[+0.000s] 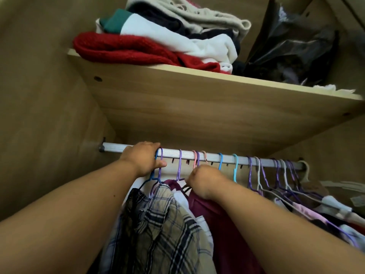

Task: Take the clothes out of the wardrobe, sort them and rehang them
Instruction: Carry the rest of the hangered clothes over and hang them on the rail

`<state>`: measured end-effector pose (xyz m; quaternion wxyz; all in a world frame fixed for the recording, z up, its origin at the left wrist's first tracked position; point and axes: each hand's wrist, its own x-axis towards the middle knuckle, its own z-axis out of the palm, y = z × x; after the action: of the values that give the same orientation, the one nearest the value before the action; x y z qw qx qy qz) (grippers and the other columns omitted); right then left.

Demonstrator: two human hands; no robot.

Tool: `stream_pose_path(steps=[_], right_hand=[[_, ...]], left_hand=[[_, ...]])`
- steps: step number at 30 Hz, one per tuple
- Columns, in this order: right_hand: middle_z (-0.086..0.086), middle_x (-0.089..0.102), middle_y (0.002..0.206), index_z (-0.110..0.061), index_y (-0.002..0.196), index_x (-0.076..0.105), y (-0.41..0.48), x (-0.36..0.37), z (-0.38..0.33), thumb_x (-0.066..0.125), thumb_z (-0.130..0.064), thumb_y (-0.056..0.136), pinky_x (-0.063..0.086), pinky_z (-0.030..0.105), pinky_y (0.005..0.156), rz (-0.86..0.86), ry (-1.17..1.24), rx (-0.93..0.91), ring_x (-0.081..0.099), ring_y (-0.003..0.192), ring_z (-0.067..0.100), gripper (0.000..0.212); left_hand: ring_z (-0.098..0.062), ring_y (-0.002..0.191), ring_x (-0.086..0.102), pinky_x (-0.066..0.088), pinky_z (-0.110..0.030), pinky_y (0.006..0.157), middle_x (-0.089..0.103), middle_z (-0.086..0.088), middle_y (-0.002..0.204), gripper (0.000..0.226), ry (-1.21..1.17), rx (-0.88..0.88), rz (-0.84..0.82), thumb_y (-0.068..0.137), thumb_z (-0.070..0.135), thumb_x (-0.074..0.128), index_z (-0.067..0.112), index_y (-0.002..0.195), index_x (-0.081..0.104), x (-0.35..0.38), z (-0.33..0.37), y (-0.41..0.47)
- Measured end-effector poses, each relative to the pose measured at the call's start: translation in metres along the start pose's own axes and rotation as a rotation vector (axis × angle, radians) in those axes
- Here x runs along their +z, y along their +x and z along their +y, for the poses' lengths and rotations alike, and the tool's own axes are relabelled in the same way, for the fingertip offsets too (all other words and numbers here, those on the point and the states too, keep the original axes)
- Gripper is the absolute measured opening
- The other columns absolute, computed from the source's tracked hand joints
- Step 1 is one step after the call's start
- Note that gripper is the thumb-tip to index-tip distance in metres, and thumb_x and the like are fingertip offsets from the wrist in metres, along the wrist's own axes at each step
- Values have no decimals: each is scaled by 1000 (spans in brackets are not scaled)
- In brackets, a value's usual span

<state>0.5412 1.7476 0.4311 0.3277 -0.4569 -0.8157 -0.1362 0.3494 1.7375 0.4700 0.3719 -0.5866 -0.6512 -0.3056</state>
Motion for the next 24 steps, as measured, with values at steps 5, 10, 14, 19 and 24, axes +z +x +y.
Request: stream_pose_path(steps=[5, 10, 14, 19, 24], right_hand=[[7, 50, 139, -22, 139, 42, -34, -22, 8, 47, -48, 92, 37, 29, 98, 114, 59, -110, 44, 128, 27, 55], [5, 44, 140, -28, 145, 28, -98, -19, 8, 52, -44, 89, 33, 31, 103, 206, 158, -351, 40, 130, 24, 64], [-2, 28, 152, -31, 147, 24, -173, 9, -4, 54, -31, 86, 28, 36, 113, 136, 249, -571, 27, 139, 17, 69], [7, 54, 134, -21, 134, 52, -281, 46, -43, 61, -30, 70, 43, 46, 101, 129, 402, -734, 50, 125, 26, 65], [-11, 19, 153, -40, 147, 9, -382, 108, -100, 49, -33, 85, 28, 30, 112, -294, 563, -872, 28, 137, 9, 73]], left_hand=[[-16, 144, 18, 16, -25, 115, 18, -5, 158, 75, -215, 22, -80, 89, 51, 55, 17, 149, 25, -19, 31, -48], [-15, 135, 34, 21, -18, 109, 41, -3, 146, 59, -421, 45, 14, 89, 30, 61, 18, 142, 39, -50, 79, -148], [-13, 134, 34, 34, -42, 108, 38, 6, 145, 61, -242, -37, 19, 87, 36, 54, 26, 143, 32, -64, 101, -263], [-14, 128, 45, 44, -49, 97, 47, 6, 138, 63, 60, -189, -2, 74, 40, 45, 24, 135, 44, -98, 112, -402], [-21, 119, 56, 50, -48, 89, 57, 1, 130, 66, 228, -355, -237, 64, 40, 57, 21, 127, 55, -118, 96, -525]])
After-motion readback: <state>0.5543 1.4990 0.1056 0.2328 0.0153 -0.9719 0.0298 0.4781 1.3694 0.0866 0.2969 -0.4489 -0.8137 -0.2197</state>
